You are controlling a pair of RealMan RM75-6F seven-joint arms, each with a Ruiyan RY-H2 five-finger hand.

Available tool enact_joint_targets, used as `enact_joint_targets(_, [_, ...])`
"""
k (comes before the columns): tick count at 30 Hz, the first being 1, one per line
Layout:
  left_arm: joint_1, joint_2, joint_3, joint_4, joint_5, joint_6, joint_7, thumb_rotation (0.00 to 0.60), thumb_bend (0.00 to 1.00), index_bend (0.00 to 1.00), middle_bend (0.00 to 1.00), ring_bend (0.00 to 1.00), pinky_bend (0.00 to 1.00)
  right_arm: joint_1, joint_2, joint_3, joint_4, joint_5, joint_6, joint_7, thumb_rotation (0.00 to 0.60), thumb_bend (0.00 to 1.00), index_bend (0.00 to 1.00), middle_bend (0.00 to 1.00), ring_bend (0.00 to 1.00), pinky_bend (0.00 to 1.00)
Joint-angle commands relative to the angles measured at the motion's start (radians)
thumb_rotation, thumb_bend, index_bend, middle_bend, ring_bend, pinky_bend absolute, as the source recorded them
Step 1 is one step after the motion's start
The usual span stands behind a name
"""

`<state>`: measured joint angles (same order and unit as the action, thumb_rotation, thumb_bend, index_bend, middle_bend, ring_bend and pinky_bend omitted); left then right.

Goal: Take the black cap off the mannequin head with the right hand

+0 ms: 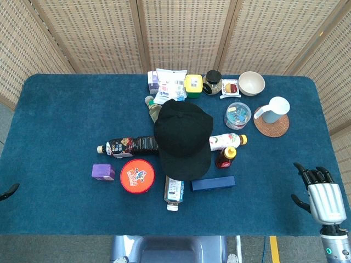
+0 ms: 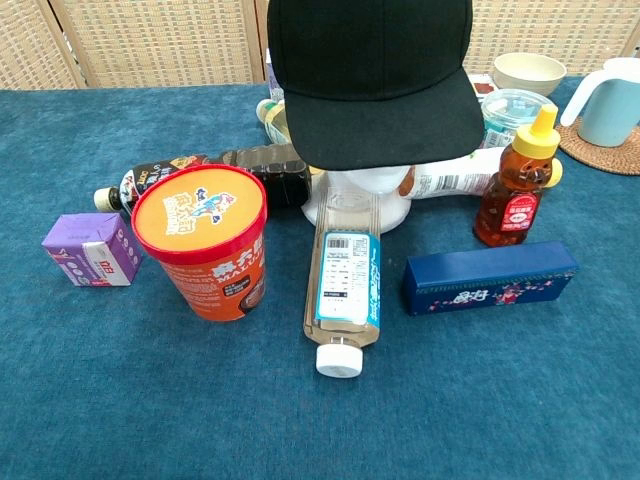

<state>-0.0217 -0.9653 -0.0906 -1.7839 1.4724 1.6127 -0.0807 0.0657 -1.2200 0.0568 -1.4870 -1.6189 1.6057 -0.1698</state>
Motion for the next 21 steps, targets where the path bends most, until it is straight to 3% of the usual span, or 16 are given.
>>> enact_joint_targets(1, [0.002,0.005,0.001,-0.002,-0.002,-0.003,-0.008,0.600,0.13,0.00,0.00,0.00,0.00,0.001,0.014,-0.007,-0.018,0.003,-0.014,-0.012,0.600,0.00,0.00,0.03,0.05,0.14])
enact_joint_targets(7, [0.007,0.014,0.010,-0.002,0.019,0.000,-0.031,0.600,0.13,0.00,0.00,0.00,0.00,0.002,0.010,-0.020,-0.019,-0.031,-0.006,-0.012,0.600,0.00,0.01,0.07,0.07,0.14])
enact_joint_targets(14, [0.009,0.010,0.011,0.001,0.028,0.004,-0.034,0.600,0.13,0.00,0.00,0.00,0.00,0.010,-0.056,-0.023,0.023,-0.115,0.060,0.031,0.600,0.00,0.08,0.15,0.13,0.20])
enact_joint_targets(21, [0.003,0.018,0.006,-0.004,0.008,-0.015,-0.046,0.600,0.13,0.00,0.00,0.00,0.00,0.061,-0.217,-0.037,0.185,-0.264,0.110,0.030,0.600,0.00,0.10,0.17,0.14,0.23])
